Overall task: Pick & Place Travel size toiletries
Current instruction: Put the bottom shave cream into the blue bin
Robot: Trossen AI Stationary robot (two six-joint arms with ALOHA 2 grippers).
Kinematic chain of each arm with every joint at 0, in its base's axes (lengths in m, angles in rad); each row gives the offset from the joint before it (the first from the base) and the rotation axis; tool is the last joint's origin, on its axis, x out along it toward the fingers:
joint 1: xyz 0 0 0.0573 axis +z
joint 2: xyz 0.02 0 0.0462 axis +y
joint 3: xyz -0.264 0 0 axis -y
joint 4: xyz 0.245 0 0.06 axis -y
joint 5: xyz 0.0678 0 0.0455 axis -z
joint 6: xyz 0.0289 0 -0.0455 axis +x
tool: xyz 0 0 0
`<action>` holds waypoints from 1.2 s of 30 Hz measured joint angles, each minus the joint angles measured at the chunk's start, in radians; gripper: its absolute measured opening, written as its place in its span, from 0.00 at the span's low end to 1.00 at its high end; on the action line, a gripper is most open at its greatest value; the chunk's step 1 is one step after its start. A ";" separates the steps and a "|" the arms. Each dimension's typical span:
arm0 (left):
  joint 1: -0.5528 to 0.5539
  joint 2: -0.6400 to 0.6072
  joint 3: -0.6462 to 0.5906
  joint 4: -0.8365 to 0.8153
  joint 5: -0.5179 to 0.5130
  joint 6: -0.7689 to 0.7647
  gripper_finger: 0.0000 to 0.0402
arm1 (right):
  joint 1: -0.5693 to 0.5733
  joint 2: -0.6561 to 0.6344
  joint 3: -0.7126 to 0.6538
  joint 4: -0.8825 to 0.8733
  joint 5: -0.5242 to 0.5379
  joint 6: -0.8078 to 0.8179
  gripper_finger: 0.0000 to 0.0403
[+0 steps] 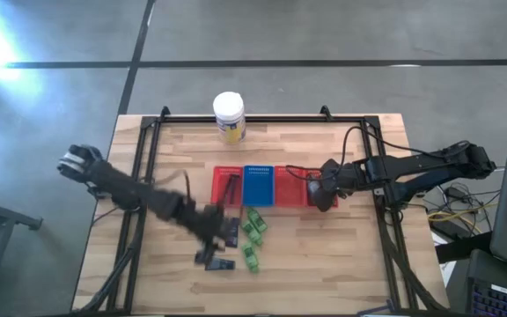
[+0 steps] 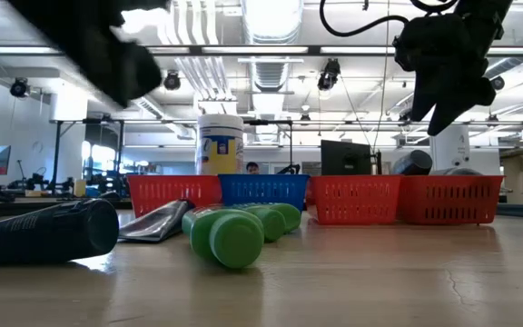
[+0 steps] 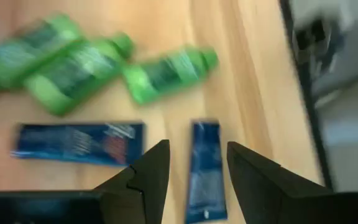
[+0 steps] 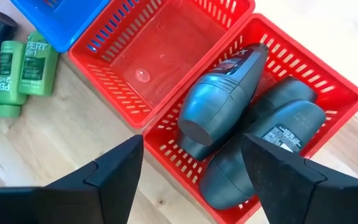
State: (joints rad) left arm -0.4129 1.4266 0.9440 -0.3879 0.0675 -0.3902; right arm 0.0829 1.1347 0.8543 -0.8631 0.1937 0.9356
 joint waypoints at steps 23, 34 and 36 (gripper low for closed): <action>-0.215 0.344 0.127 0.055 -0.225 -0.153 0.76 | 0.000 0.000 0.000 -0.010 -0.042 -0.050 0.64; -0.208 0.405 0.135 0.041 -0.245 -0.264 0.63 | 0.000 0.000 0.000 -0.020 -0.040 -0.069 0.62; -0.201 0.405 0.135 0.037 -0.242 -0.284 0.56 | 0.000 0.000 0.000 -0.021 -0.037 -0.072 0.64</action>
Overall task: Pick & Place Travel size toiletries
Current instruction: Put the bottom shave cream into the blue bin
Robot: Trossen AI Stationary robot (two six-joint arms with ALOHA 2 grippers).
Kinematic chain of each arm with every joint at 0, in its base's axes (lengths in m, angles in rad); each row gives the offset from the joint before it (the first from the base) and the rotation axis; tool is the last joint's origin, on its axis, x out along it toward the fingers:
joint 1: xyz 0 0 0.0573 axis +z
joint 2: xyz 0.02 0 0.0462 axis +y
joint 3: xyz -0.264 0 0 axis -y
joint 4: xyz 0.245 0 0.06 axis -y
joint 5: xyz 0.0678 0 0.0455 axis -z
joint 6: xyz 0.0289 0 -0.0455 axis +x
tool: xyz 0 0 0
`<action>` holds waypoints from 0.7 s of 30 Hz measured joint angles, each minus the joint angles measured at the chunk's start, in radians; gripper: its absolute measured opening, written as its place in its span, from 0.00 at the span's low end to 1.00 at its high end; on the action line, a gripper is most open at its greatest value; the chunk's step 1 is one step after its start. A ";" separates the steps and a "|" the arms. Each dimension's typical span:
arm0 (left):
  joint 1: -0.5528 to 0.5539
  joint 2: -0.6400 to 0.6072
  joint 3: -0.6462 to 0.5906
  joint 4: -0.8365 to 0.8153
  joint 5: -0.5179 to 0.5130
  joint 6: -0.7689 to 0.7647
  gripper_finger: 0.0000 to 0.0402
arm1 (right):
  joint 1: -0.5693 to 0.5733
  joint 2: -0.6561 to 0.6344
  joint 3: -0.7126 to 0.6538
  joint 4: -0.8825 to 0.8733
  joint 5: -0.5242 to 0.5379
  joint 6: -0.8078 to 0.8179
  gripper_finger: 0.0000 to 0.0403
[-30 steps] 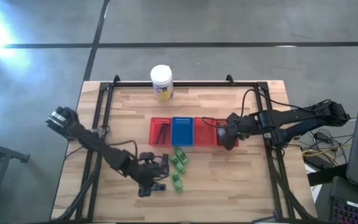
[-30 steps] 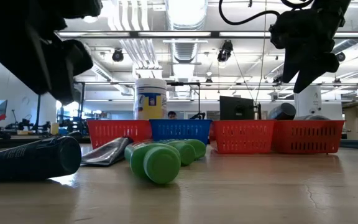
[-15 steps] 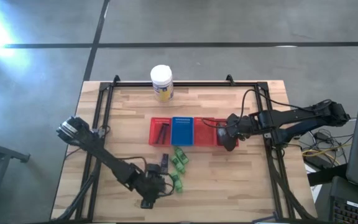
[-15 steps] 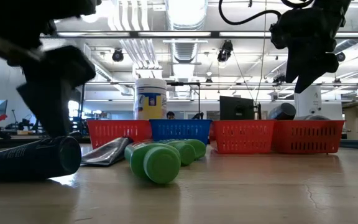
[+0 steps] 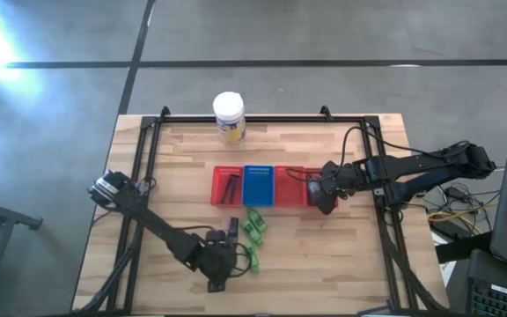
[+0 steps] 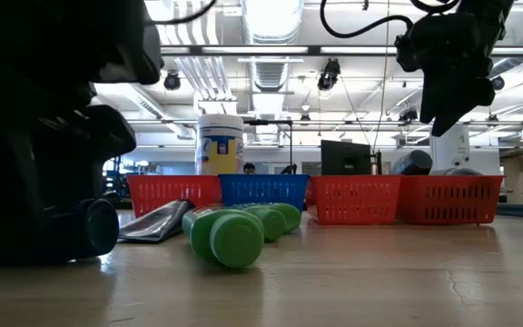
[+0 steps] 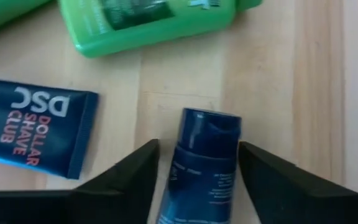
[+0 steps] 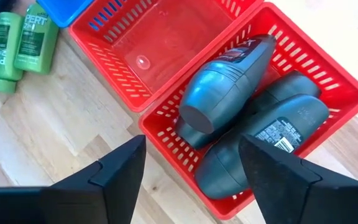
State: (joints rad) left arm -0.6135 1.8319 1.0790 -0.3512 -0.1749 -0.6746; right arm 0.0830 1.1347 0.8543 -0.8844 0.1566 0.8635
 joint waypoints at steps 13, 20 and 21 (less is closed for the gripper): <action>0.083 -0.177 0.009 -0.109 0.008 -0.073 0.29 | 0.000 0.000 0.000 -0.001 0.001 -0.012 0.72; 0.277 -0.311 -0.001 -0.107 -0.140 -0.150 0.33 | -0.001 0.000 0.000 0.015 0.003 -0.005 0.74; 0.324 -0.317 -0.004 -0.091 -0.131 -0.192 0.33 | -0.001 0.000 0.000 0.020 0.003 -0.002 0.74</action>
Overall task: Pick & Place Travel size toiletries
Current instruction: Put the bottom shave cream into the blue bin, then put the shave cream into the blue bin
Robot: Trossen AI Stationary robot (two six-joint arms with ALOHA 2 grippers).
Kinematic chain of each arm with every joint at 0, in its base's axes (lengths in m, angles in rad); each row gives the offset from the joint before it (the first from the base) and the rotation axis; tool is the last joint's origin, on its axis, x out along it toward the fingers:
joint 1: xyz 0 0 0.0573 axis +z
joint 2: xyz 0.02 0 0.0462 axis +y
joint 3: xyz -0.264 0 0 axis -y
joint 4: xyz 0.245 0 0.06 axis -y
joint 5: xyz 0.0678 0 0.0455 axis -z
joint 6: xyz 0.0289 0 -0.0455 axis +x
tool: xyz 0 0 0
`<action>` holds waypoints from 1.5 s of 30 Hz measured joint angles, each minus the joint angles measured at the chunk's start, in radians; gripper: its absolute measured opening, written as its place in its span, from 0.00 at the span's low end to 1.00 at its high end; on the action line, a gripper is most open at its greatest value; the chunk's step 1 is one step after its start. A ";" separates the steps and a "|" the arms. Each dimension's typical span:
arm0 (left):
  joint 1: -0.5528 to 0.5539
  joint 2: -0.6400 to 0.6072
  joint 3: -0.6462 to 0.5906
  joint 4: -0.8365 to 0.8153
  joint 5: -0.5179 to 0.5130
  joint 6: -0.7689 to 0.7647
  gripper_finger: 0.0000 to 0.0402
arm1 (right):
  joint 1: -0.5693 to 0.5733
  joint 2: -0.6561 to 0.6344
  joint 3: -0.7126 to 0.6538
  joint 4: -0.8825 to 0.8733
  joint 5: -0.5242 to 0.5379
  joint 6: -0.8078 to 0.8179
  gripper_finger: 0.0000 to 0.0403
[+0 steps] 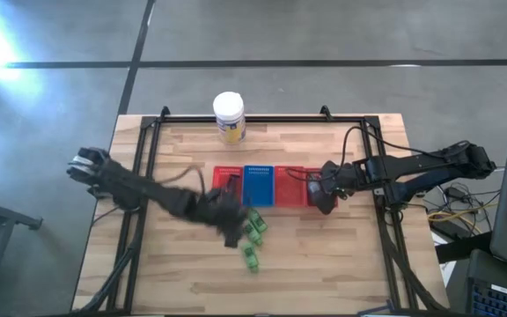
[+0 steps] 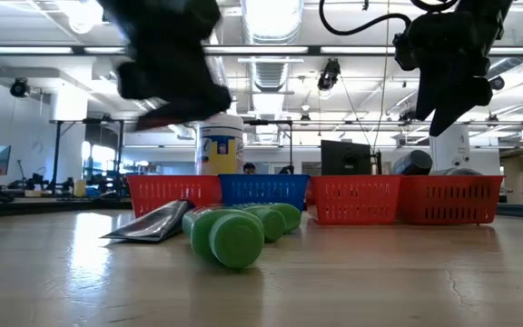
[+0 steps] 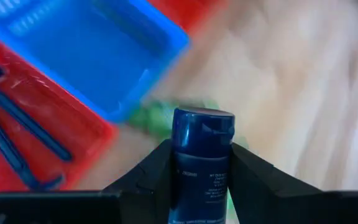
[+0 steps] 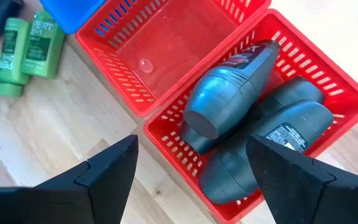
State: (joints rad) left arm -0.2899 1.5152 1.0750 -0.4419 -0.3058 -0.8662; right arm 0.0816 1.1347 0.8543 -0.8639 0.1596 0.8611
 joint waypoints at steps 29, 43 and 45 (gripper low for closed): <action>0.409 0.205 -0.002 0.311 0.157 -0.353 0.47 | -0.006 0.000 0.000 0.024 0.040 0.153 0.66; 0.346 0.057 -0.002 0.266 0.288 0.247 0.60 | -0.006 0.000 0.000 0.032 0.032 0.113 0.75; 0.308 0.030 -0.002 0.207 0.292 0.386 0.60 | -0.006 0.000 0.000 0.043 0.021 0.114 0.76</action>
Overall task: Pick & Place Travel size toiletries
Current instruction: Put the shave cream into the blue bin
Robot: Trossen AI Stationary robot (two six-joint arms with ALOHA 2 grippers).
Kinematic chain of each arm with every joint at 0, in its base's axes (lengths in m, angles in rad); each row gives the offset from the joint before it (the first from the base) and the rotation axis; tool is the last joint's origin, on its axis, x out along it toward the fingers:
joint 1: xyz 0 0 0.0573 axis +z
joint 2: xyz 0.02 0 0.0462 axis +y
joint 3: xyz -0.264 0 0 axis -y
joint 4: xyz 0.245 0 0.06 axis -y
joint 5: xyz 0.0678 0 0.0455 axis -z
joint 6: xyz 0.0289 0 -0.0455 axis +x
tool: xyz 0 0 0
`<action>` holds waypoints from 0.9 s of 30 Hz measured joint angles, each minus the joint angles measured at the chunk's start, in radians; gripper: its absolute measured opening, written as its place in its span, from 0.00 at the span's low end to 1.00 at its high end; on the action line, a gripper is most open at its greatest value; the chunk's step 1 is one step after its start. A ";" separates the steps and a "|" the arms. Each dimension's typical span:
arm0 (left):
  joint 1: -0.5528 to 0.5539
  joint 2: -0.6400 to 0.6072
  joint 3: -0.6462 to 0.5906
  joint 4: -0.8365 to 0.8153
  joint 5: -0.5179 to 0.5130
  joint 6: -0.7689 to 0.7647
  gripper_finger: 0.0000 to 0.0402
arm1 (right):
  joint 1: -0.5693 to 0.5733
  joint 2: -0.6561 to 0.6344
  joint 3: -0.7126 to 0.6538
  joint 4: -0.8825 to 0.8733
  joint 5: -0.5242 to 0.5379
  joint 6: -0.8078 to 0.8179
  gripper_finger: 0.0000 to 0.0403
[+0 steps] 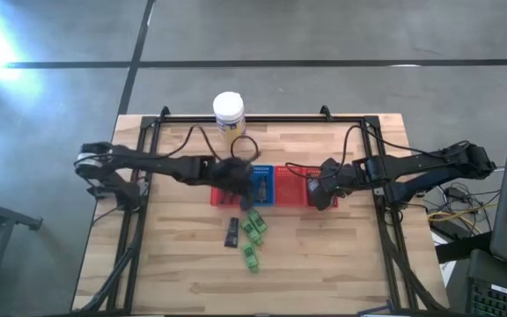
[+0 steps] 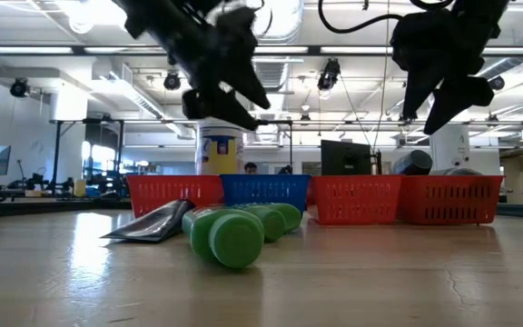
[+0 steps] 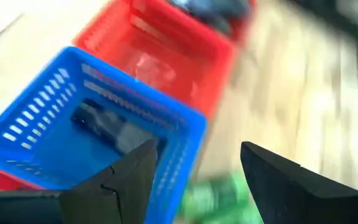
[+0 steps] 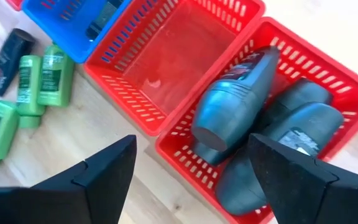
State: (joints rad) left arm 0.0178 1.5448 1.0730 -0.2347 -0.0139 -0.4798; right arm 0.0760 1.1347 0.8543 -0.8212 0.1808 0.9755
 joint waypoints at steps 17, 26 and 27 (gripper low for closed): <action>-0.186 -0.027 -0.006 -0.470 -0.004 -0.113 0.59 | 0.018 0.125 0.000 0.174 -0.048 0.177 0.78; -0.236 -0.046 -0.068 -0.466 -0.094 -0.146 0.59 | 0.081 0.252 0.076 0.216 -0.104 0.282 0.72; -0.244 -0.054 -0.075 -0.464 -0.117 -0.144 0.59 | 0.086 0.264 0.097 0.212 -0.103 0.282 0.71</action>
State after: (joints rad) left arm -0.2261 1.4906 0.9977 -0.6982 -0.1311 -0.6236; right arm 0.1618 1.3989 0.9517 -0.6091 0.0776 1.2572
